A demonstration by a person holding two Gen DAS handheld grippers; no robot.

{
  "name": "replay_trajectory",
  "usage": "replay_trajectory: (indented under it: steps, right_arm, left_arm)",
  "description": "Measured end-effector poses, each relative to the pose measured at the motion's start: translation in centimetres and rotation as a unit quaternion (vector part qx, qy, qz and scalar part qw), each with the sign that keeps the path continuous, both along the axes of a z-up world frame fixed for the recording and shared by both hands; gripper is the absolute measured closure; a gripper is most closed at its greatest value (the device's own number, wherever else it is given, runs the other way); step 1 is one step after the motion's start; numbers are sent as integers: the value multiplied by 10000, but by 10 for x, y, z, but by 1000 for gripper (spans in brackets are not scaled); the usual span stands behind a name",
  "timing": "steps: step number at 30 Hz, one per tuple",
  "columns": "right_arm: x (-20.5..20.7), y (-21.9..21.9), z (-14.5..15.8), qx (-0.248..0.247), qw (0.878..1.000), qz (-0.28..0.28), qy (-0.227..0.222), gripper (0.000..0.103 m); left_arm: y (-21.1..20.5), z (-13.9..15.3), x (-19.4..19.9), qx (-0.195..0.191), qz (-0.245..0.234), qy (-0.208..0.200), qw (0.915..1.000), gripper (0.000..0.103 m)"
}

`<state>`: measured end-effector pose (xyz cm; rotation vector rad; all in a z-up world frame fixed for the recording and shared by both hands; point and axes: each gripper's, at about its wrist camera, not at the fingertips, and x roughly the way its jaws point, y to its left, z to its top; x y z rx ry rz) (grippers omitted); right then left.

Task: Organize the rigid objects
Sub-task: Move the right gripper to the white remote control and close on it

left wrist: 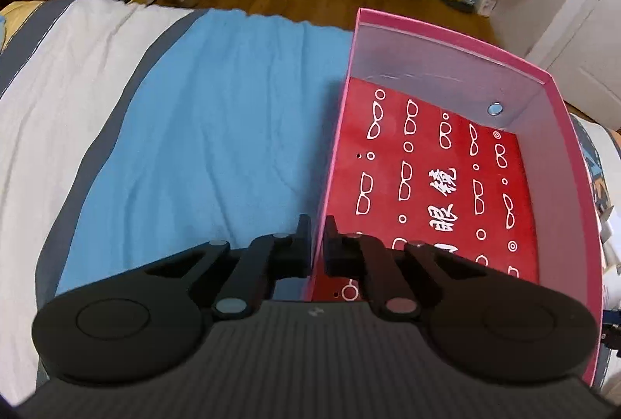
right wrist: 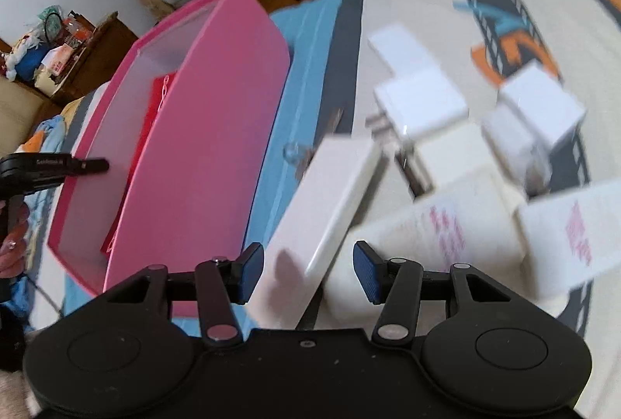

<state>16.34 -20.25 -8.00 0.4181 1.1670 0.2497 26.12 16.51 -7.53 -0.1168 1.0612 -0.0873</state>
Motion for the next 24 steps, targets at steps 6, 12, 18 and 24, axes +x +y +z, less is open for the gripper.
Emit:
replay_trajectory:
  steps: [6, 12, 18, 24]
  right_arm:
    - [12, 13, -5, -185, 9993, 82, -302, 39]
    - [15, 37, -22, -979, 9938, 312, -427, 30]
    - [7, 21, -4, -642, 9956, 39, -677, 71]
    - [-1, 10, 8, -57, 9966, -156, -806, 81]
  left_arm:
    - [11, -6, 4, -346, 121, -90, 9993, 98]
    - [10, -7, 1, -374, 123, -160, 9991, 98]
    - [8, -6, -1, -357, 121, -178, 9991, 98]
    - [13, -5, -3, -467, 58, -81, 9989, 97]
